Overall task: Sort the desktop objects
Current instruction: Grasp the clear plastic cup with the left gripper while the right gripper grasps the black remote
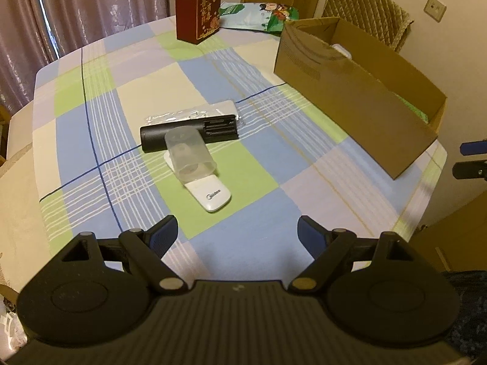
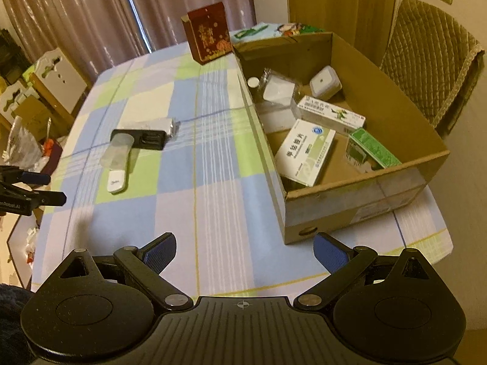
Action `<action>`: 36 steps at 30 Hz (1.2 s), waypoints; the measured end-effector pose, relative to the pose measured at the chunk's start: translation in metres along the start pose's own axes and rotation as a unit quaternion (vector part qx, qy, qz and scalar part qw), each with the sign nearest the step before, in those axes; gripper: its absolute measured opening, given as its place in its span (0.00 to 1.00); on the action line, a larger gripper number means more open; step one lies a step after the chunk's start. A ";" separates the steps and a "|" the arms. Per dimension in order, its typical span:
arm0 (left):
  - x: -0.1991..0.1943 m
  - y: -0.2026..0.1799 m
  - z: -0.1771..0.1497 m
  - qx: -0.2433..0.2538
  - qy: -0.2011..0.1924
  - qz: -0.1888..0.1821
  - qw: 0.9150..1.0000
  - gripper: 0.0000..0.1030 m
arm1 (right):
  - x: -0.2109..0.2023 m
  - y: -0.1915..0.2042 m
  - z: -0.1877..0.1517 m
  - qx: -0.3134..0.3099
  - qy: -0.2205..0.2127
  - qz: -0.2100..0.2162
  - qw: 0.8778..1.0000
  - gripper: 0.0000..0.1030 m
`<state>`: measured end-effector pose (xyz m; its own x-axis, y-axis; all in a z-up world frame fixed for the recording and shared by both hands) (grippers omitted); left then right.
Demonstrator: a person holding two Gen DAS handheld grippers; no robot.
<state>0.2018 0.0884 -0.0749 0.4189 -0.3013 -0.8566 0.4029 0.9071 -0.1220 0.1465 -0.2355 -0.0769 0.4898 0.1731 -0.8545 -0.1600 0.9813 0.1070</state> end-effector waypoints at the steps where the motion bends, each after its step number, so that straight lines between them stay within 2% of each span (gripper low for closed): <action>1: 0.002 0.001 -0.001 0.000 0.003 0.003 1.000 0.80 | 0.002 0.001 -0.001 0.000 0.003 0.000 1.000 0.96; 7: 0.016 0.013 -0.002 -0.002 0.016 0.028 0.999 0.80 | 0.007 0.014 0.001 -0.006 0.005 0.011 1.000 0.96; 15: 0.042 0.032 0.022 0.000 -0.001 0.048 0.999 0.80 | 0.004 0.021 0.019 -0.013 -0.018 0.008 1.000 0.96; 21: 0.079 0.051 0.055 -0.013 0.000 0.049 0.999 0.80 | 0.003 0.010 0.038 -0.004 -0.033 -0.009 0.999 0.96; 27: 0.129 0.065 0.079 -0.022 0.028 0.056 0.998 0.79 | 0.010 0.008 0.063 -0.015 -0.038 -0.008 0.999 0.96; 30: 0.150 0.069 0.084 -0.018 0.043 0.059 0.997 0.67 | 0.018 0.019 0.084 -0.040 -0.048 0.010 0.998 0.96; 32: 0.158 0.073 0.082 -0.022 0.052 0.055 0.997 0.52 | 0.025 0.029 0.098 -0.061 -0.055 0.026 0.996 0.96; 36: 0.152 0.082 0.078 -0.035 0.042 0.041 0.998 0.49 | 0.052 0.063 0.125 -0.131 -0.057 0.073 0.987 0.96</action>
<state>0.3617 0.0938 -0.1765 0.3769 -0.2029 -0.9037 0.3113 0.9467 -0.0827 0.2690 -0.1543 -0.0508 0.5352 0.3342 -0.7758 -0.4457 0.8919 0.0768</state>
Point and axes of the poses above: each gripper's, at about its wrist camera, not at the fingertips, and x roughly the way its jaws point, y to its left, z to its top, the point moved 7 cm from there along x, roughly the way its jaws point, and after that the axes turned 3 degrees about -z, right-handed, at the moved point
